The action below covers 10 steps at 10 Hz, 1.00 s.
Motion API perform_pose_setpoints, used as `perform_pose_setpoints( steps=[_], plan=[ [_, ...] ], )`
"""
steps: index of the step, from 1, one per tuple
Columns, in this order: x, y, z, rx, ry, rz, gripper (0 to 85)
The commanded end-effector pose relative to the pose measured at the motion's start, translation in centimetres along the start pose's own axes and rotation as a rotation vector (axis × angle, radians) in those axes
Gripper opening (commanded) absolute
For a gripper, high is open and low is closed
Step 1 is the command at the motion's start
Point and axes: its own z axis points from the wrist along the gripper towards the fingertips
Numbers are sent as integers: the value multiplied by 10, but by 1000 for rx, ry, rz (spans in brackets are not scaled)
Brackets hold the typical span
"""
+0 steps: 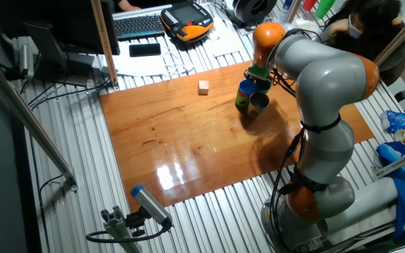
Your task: Stack the cups
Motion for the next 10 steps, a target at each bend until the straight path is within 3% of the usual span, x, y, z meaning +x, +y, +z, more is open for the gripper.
perform_pose_setpoints(
  steps=[1,4,5,7,10],
  plan=[
    [-2,0,-3,2,7,-17,0],
    [-10,2,-24,3,40,-52,0],
    [-15,2,-41,-6,79,-93,0],
    [-22,-3,-68,-35,121,-177,0],
    [-23,-12,-94,-73,182,-285,0]
  ],
)
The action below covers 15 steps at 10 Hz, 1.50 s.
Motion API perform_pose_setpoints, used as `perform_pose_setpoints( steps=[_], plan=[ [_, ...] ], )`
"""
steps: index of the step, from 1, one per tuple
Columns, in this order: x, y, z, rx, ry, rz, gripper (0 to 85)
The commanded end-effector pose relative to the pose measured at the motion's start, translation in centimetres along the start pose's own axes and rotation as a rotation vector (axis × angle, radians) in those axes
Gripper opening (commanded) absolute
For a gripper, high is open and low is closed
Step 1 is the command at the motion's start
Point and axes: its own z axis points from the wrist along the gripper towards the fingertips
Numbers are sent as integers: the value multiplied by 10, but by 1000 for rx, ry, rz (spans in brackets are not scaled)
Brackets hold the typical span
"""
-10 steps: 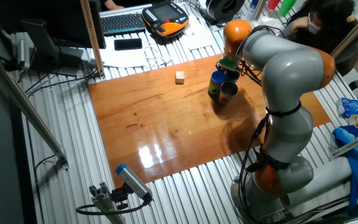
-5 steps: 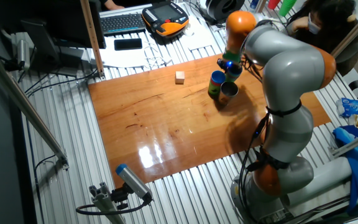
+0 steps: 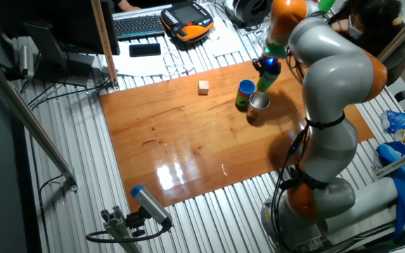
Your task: Stack the cups
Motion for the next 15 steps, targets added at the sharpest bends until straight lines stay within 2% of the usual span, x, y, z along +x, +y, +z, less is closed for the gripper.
perform_pose_setpoints(
  steps=[1,4,7,9,11,15],
  plan=[
    [3,-1,-14,-11,17,-45,0],
    [19,-1,-35,-38,74,-83,0],
    [33,0,-48,-59,125,-93,0],
    [42,3,-47,-60,142,-91,0],
    [55,9,-45,-36,164,-102,0],
    [68,7,-52,-72,201,-114,0]
  ],
)
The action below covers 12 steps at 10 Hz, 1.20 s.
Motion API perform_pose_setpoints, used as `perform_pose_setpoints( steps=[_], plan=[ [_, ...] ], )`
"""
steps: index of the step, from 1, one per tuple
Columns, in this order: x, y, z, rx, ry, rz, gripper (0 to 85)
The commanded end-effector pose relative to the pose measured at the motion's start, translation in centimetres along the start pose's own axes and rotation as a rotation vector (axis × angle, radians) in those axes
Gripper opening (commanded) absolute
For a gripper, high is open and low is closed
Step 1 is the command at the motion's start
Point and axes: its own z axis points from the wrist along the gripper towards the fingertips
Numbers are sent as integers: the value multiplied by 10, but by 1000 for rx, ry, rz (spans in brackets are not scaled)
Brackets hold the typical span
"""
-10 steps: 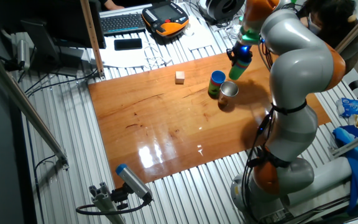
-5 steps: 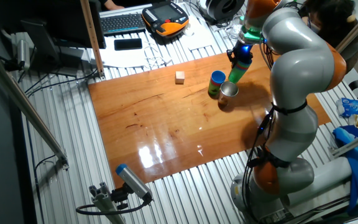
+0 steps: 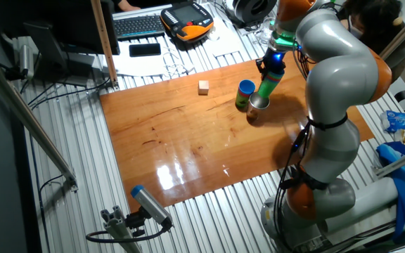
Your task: Stack the cups
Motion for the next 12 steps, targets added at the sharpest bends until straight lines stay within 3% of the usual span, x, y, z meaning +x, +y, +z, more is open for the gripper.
perform_pose_setpoints(
  steps=[1,6,10,11,12],
  plan=[
    [3,2,1,1,0,7,0],
    [14,13,16,75,-50,-9,0],
    [21,25,37,83,-127,35,0],
    [20,26,38,81,-130,46,170],
    [19,26,39,85,-141,56,170]
  ],
)
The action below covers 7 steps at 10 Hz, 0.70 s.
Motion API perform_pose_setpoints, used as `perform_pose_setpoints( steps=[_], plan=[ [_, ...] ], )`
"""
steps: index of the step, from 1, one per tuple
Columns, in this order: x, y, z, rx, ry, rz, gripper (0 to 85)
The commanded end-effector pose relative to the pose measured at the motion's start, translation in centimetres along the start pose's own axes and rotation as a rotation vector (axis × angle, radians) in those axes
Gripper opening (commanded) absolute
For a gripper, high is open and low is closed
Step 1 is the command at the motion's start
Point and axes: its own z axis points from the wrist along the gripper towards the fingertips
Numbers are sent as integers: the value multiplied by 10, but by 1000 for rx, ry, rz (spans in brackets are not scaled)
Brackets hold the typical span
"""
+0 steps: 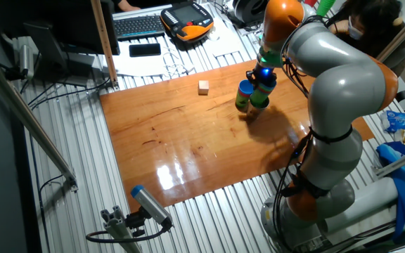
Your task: Stack the cups
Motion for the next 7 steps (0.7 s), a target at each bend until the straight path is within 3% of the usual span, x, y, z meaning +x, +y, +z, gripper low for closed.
perform_pose_setpoints(
  steps=[1,3,4,5,7],
  plan=[
    [0,0,0,1,-2,3,340],
    [-1,0,0,6,-8,10,340],
    [-3,1,-1,4,-7,13,510],
    [-6,4,-3,-1,-5,35,510],
    [-17,15,-7,-11,-27,108,510]
  ],
)
